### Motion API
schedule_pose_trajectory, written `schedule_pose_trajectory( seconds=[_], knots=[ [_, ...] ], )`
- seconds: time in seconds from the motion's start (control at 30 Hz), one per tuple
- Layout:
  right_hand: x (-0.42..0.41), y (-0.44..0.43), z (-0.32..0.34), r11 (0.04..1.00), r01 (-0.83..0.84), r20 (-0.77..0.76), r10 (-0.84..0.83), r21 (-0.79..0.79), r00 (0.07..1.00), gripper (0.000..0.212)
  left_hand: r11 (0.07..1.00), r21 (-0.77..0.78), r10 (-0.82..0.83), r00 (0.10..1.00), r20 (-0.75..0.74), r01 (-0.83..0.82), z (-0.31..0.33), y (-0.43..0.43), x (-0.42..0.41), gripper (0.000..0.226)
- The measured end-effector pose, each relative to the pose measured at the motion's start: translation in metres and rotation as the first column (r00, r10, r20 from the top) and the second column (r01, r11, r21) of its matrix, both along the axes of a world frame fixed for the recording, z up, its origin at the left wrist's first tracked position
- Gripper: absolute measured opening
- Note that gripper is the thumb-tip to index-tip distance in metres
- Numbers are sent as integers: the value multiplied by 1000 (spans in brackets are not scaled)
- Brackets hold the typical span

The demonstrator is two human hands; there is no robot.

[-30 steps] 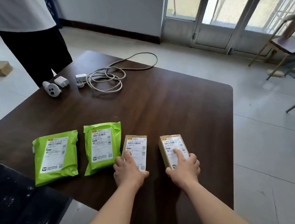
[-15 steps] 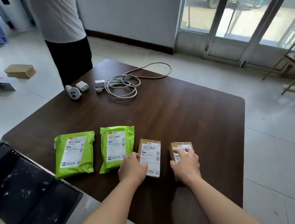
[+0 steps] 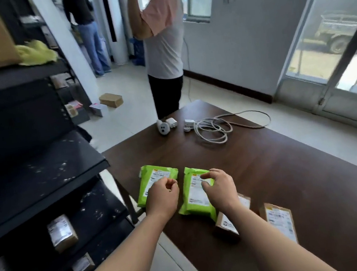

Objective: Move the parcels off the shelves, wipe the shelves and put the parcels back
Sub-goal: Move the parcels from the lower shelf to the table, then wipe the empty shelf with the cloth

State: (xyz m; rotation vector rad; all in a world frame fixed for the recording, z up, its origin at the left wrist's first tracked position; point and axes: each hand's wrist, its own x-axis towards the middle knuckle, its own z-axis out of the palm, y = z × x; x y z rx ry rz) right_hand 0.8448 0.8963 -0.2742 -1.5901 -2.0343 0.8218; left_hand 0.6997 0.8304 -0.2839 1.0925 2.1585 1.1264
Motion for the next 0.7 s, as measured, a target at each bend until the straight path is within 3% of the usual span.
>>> schedule_pose_trajectory(
  seconds=[0.43, 0.7],
  knots=[
    [-173, -41, 53, 955, -283, -91, 291, 89, 952, 23, 961, 68, 270, 962, -48, -266, 66, -86, -152, 11],
    [-262, -63, 82, 923, -356, -72, 369, 146, 927, 26, 934, 101, 353, 929, -110, -343, 97, -119, -233, 13]
  ],
)
